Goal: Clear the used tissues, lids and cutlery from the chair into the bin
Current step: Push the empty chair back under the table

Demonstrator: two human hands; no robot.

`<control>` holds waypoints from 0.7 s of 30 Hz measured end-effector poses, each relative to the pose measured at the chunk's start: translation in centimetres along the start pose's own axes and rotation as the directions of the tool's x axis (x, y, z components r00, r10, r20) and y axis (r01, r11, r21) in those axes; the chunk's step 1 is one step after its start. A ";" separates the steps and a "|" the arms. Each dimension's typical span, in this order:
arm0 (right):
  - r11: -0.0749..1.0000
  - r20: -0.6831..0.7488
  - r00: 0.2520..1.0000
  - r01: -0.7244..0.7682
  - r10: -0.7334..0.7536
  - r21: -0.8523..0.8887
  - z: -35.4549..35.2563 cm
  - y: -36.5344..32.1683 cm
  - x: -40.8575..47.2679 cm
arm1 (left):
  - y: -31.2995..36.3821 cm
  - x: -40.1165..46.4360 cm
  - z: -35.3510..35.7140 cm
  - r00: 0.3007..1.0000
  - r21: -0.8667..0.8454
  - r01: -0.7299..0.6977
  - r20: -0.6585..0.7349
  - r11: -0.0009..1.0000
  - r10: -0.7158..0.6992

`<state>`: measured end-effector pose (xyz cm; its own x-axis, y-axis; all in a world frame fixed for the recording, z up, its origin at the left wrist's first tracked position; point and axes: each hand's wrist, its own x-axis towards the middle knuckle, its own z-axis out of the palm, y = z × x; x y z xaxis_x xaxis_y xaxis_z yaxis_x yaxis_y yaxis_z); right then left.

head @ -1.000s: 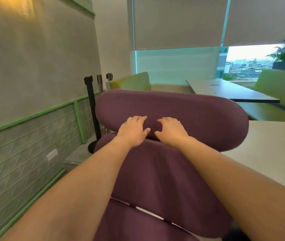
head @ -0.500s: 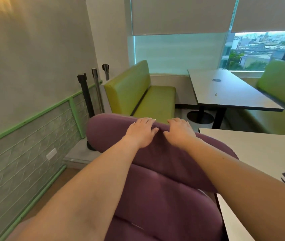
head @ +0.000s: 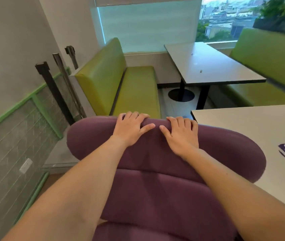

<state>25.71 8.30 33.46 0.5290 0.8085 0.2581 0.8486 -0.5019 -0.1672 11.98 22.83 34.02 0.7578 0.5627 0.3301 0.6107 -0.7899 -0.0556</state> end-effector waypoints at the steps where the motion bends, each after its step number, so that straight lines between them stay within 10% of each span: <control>1: 1.000 -0.001 1.000 -0.030 0.030 -0.004 0.2 -0.5 0.2 | -0.7 0.1 0.4 0.999 0.012 -0.031 -0.031 0.999 0.031; 8: 0.991 -0.059 0.992 -0.118 0.115 -0.057 0.9 -2.4 0.7 | -2.1 0.4 1.6 0.967 0.009 -0.101 -0.236 0.995 0.100; 21: 0.999 0.141 0.990 -0.028 0.030 -0.015 2.4 -9.1 7.1 | -9.3 0.7 2.0 0.974 -0.047 0.074 -0.209 0.996 -0.083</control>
<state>21.69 19.34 34.51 0.5481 0.8283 0.1161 0.8334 -0.5290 -0.1599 7.29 31.10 32.90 0.6401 0.5627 0.5231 0.6540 -0.7564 0.0134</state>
